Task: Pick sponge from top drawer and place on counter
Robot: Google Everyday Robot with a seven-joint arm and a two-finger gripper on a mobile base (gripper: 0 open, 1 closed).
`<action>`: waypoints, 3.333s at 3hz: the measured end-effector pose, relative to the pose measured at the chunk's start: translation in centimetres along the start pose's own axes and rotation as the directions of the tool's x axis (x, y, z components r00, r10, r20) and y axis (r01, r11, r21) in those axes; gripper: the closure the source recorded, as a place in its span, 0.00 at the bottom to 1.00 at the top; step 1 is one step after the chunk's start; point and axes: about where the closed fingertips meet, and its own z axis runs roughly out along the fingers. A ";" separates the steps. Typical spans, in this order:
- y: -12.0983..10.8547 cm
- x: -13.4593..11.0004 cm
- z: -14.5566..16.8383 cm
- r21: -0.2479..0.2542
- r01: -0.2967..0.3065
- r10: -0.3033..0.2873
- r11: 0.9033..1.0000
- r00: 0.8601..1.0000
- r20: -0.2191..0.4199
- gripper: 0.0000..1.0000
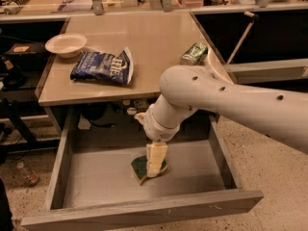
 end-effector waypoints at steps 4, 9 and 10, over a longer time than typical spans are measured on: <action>0.8 6.6 5.0 -0.025 -0.093 0.094 0.995 0.995 0.020 0.00; 2.2 6.4 10.4 -0.081 -0.056 0.060 0.995 0.997 0.046 0.00; 2.2 6.4 10.4 -0.081 -0.056 0.060 0.995 0.997 0.046 0.19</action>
Offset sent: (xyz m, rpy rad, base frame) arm 0.0197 -0.0503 -0.0600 0.0087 0.0253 -0.0716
